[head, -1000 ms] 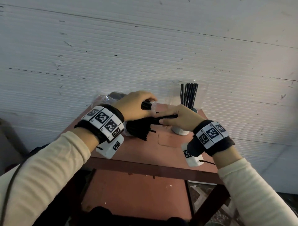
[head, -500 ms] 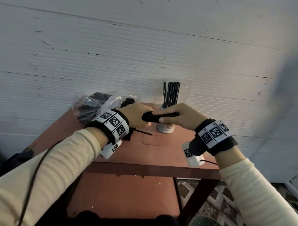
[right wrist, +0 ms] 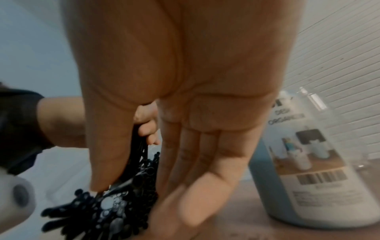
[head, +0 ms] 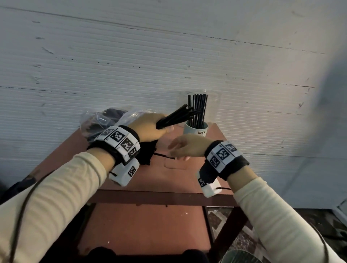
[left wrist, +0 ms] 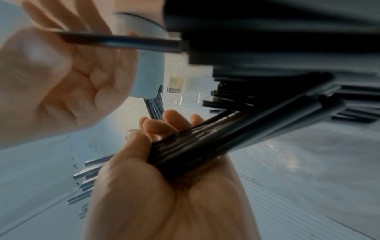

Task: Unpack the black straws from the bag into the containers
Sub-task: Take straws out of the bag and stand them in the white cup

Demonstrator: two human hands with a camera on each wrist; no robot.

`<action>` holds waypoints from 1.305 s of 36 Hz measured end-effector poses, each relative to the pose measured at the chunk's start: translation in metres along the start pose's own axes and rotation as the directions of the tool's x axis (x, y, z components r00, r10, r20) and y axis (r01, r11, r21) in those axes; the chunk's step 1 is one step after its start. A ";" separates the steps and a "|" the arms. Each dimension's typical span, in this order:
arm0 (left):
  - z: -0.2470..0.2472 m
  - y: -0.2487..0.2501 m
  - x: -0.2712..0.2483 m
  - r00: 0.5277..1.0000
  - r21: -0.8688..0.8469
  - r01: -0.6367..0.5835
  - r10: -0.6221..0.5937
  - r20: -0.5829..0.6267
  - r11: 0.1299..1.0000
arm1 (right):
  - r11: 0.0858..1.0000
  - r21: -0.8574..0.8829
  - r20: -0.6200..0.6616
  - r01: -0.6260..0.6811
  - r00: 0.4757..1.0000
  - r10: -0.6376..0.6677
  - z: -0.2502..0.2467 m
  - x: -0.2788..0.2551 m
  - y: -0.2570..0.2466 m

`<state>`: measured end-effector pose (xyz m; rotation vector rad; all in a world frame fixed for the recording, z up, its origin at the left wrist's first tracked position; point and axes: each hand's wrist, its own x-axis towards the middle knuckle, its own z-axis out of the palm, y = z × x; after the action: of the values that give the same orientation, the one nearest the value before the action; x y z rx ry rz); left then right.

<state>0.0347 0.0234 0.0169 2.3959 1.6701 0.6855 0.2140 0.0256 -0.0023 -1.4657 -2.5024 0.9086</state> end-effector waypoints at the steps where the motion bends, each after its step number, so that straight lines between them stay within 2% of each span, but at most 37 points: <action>1: -0.002 0.000 -0.001 1.000 0.047 -0.009 0.009 0.008 0.999 | 1.000 0.006 0.024 0.003 1.000 -0.003 0.003 0.003 -0.003; 3: -0.006 0.002 -0.003 0.999 0.089 -0.033 0.031 0.017 0.995 | 1.000 0.001 0.030 0.022 0.999 -0.022 0.006 0.010 -0.008; 5: -0.008 -0.001 -0.004 0.999 0.142 -0.046 0.044 0.017 0.989 | 0.997 -0.036 -0.017 0.062 0.998 -0.062 0.004 0.012 -0.009; 7: -0.007 -0.008 -0.002 1.000 0.179 -0.015 0.019 -0.021 0.984 | 0.992 -0.074 -0.136 0.104 0.984 -0.113 -0.004 0.010 -0.009; 9: -0.007 -0.012 -0.001 0.999 0.173 0.018 -0.013 -0.029 0.985 | 0.986 -0.063 -0.290 0.152 0.943 -0.164 -0.015 0.006 -0.007; 13: -0.011 -0.008 -0.006 1.000 0.173 -0.013 0.017 -0.020 0.985 | 0.959 0.143 -0.499 0.244 0.855 -0.143 -0.035 -0.004 -0.002; 16: -0.011 -0.008 -0.008 1.000 0.147 -0.008 0.009 -0.010 0.989 | 0.903 0.282 -0.580 0.324 0.808 -0.108 -0.045 -0.015 -0.006; 19: -0.015 0.002 -0.007 1.000 -0.058 0.007 -0.007 0.013 0.998 | 0.867 0.281 -0.643 0.411 0.752 -0.147 -0.055 -0.027 -0.019; 22: -0.020 0.011 0.000 1.000 -0.312 -0.008 0.003 -0.017 0.950 | 0.850 0.250 -0.711 0.463 0.684 -0.163 -0.065 -0.038 -0.035; 27: -0.025 0.030 0.008 0.997 -0.526 -0.072 0.056 -0.047 0.847 | 0.780 0.229 -0.778 0.582 0.591 -0.213 -0.078 -0.055 -0.062; 30: -0.019 0.049 0.008 0.992 -0.616 -0.118 0.114 -0.046 0.779 | 0.774 0.076 -0.819 0.628 0.482 -0.310 -0.078 -0.058 -0.072; 31: -0.014 0.054 0.008 0.991 -0.637 -0.123 0.123 -0.044 0.761 | 0.780 0.040 -0.820 0.625 0.467 -0.332 -0.078 -0.058 -0.075; 33: -0.003 0.058 0.007 0.993 -0.676 -0.102 0.117 -0.023 0.729 | 0.803 0.013 -0.802 0.596 0.486 -0.348 -0.074 -0.054 -0.076; 35: 0.012 0.058 0.006 0.996 -0.711 -0.044 0.089 0.026 0.702 | 0.849 -0.011 -0.774 0.528 0.533 -0.341 -0.068 -0.046 -0.070; 38: 0.032 0.054 0.004 0.986 -0.687 0.035 0.086 0.141 0.726 | 0.914 -0.105 -0.701 0.392 0.623 -0.347 -0.055 -0.032 -0.053; 40: 0.043 0.049 0.003 0.976 -0.652 0.084 0.070 0.206 0.754 | 0.922 -0.136 -0.666 0.362 0.656 -0.355 -0.047 -0.026 -0.043; 41: 0.048 0.047 0.004 0.974 -0.641 0.094 0.063 0.218 0.761 | 0.917 -0.140 -0.664 0.374 0.651 -0.367 -0.044 -0.026 -0.040; 44: 0.055 0.041 0.008 0.969 -0.649 0.139 0.034 0.246 0.748 | 0.877 -0.180 -0.711 0.446 0.557 -0.429 -0.042 -0.025 -0.035; 45: 0.056 0.039 0.010 0.965 -0.644 0.155 0.024 0.260 0.750 | 0.869 -0.183 -0.720 0.459 0.540 -0.437 -0.042 -0.025 -0.034; 47: 0.054 0.041 0.009 0.967 -0.647 0.153 0.024 0.256 0.747 | 0.876 -0.157 -0.696 0.456 0.578 -0.426 -0.044 -0.025 -0.034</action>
<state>0.0964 0.0239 -0.0132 1.8058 1.1319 0.7651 0.2178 0.0124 0.0568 -0.8368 -2.0412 0.2037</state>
